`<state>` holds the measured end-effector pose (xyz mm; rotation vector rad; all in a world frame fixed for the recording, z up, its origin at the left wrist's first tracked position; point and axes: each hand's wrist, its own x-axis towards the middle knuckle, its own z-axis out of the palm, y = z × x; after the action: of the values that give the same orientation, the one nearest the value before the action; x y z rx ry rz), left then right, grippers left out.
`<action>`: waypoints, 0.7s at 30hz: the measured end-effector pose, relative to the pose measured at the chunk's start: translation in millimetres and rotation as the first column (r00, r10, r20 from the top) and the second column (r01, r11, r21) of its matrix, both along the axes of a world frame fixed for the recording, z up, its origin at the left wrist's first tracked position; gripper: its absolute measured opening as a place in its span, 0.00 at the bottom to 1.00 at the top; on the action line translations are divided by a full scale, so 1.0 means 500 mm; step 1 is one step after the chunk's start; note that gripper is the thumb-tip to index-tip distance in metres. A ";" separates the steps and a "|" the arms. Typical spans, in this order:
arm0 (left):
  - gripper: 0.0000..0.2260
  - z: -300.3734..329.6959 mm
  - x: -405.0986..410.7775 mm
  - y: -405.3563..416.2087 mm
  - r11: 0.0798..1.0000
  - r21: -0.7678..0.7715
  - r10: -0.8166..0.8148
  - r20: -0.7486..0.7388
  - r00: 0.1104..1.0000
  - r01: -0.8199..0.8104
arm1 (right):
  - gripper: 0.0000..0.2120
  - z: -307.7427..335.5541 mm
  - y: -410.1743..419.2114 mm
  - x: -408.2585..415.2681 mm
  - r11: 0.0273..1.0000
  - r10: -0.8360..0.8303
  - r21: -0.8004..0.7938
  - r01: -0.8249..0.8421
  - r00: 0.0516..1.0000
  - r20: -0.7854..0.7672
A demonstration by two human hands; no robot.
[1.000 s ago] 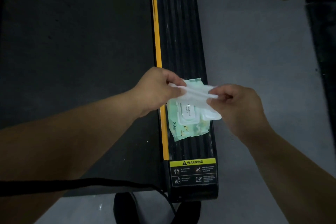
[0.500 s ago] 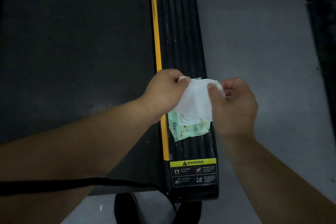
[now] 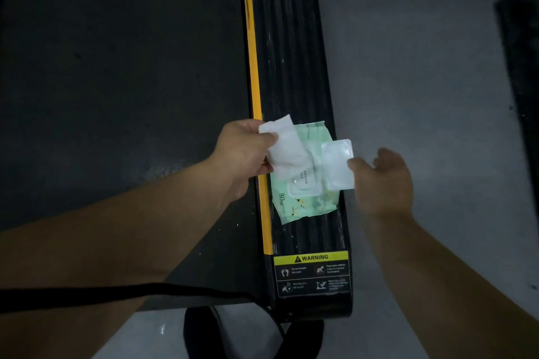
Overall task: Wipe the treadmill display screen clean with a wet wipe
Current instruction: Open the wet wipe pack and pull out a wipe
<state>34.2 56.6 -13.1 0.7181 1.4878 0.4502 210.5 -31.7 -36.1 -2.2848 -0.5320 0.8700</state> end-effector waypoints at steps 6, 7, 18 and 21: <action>0.08 -0.015 -0.013 0.007 0.998 0.017 0.058 0.012 0.998 -0.058 | 0.07 0.022 -0.022 -0.039 0.974 0.197 0.100 -0.201 0.979 0.048; 0.08 -0.015 -0.013 0.008 0.998 0.021 0.065 0.014 0.998 -0.065 | 0.09 0.025 -0.029 -0.056 0.935 0.325 0.107 -0.338 0.938 0.120; 0.08 -0.003 -0.023 0.034 0.986 0.118 0.121 0.003 0.993 -0.120 | 0.26 -0.041 -0.063 -0.119 0.450 0.866 -0.415 -0.791 0.273 0.419; 0.06 0.001 -0.021 0.028 0.990 0.097 0.099 0.027 0.995 -0.101 | 0.20 -0.044 -0.048 -0.116 0.538 0.813 -0.309 -0.784 0.386 0.436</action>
<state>23.5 70.4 -12.6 0.7151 1.4939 0.6092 152.7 -55.8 -57.9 -2.2394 -2.0486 0.5890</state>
